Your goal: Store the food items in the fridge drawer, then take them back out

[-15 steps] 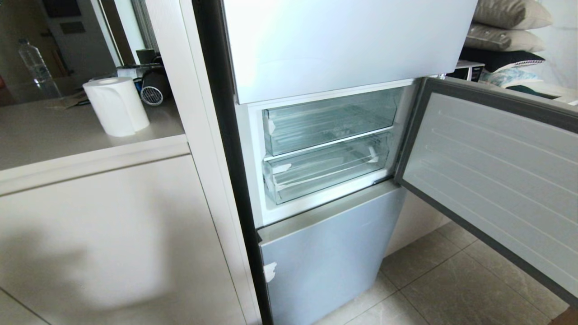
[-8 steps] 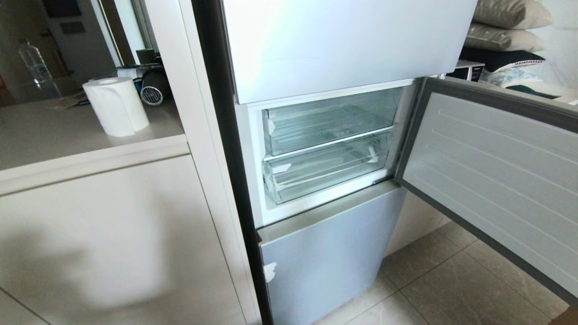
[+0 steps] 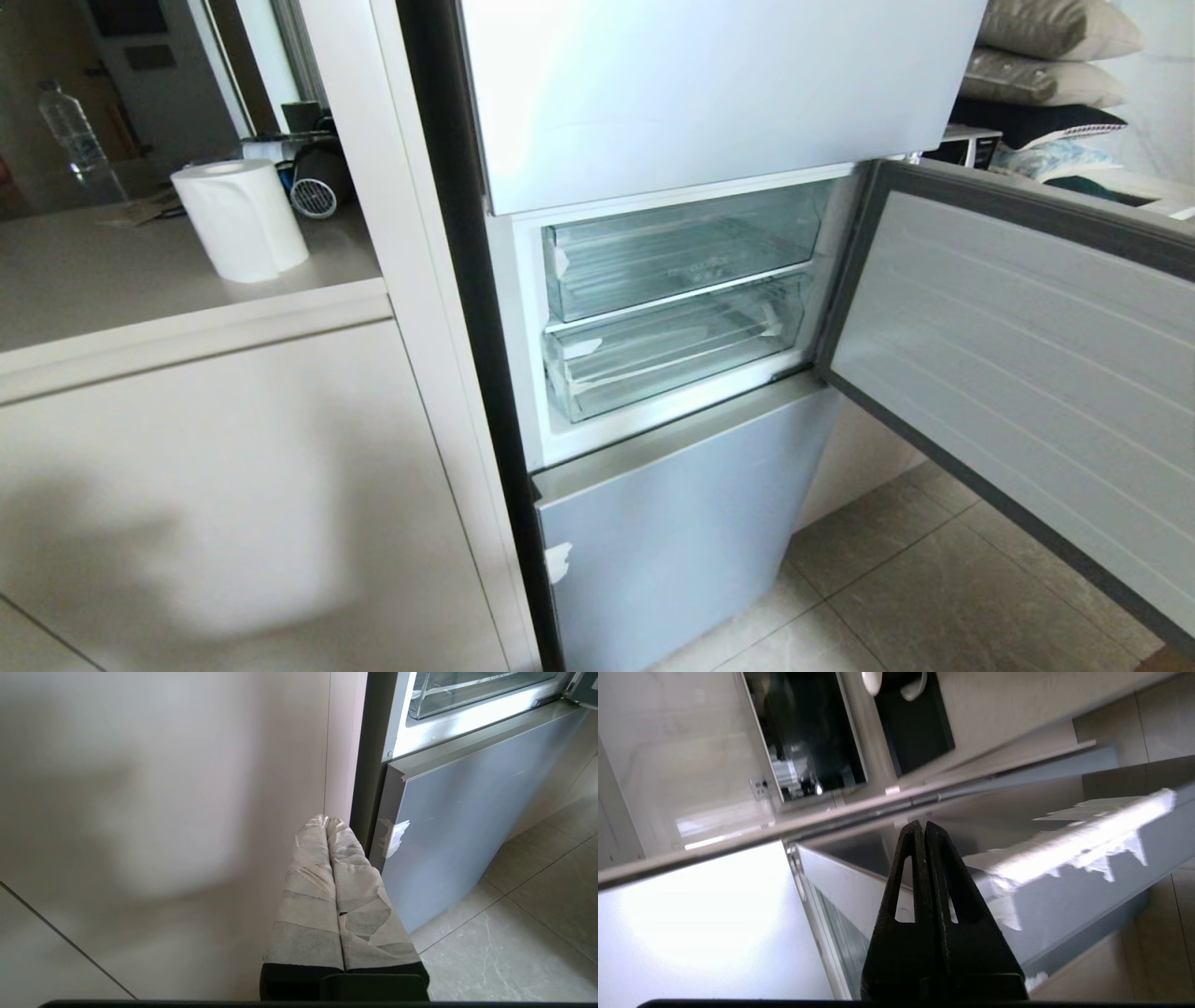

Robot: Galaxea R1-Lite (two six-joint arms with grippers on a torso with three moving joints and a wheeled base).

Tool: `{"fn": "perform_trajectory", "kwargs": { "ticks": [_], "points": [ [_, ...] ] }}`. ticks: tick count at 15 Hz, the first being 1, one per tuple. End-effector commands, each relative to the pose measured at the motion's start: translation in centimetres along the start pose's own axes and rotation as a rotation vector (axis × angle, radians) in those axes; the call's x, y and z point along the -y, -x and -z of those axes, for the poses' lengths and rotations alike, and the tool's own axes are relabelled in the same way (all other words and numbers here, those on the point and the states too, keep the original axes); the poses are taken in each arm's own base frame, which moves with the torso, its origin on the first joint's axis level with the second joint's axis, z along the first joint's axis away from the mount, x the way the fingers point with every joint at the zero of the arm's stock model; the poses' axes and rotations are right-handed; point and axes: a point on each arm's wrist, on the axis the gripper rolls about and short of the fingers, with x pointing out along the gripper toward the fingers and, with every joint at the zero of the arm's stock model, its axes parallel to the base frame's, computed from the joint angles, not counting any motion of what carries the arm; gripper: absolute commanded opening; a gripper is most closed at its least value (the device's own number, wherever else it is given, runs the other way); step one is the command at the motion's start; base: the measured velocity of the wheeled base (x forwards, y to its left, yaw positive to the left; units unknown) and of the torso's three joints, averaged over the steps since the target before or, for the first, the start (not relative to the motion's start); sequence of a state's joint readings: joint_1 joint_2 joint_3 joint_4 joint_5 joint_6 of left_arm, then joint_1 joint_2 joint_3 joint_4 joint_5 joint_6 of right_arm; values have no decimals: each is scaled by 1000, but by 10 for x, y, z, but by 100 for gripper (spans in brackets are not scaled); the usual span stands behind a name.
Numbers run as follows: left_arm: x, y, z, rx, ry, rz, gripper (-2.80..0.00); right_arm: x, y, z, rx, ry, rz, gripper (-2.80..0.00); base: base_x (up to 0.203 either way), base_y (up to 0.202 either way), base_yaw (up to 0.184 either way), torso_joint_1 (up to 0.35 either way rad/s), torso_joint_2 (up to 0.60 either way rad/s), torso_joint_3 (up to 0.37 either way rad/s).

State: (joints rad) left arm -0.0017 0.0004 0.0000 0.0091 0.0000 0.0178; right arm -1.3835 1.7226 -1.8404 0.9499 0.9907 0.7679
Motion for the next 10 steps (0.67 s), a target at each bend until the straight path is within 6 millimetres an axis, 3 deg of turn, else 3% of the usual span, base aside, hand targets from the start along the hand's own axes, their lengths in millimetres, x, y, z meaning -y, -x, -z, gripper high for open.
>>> {"fn": "perform_trajectory", "kwargs": {
  "ticks": [1, 5, 10],
  "points": [
    [0, 0, 0, 2, -1, 0, -280, -14, 22, 35, -15, 23, -4, -280, 0, 0, 0, 0, 0, 0],
    [0, 0, 0, 2, -1, 0, -280, -35, 53, 81, -38, 143, -56, -280, 0, 0, 0, 0, 0, 0],
    [0, 0, 0, 2, -1, 0, -280, -24, 46, 76, -49, 115, -38, -280, 0, 0, 0, 0, 0, 0]
  ]
}}
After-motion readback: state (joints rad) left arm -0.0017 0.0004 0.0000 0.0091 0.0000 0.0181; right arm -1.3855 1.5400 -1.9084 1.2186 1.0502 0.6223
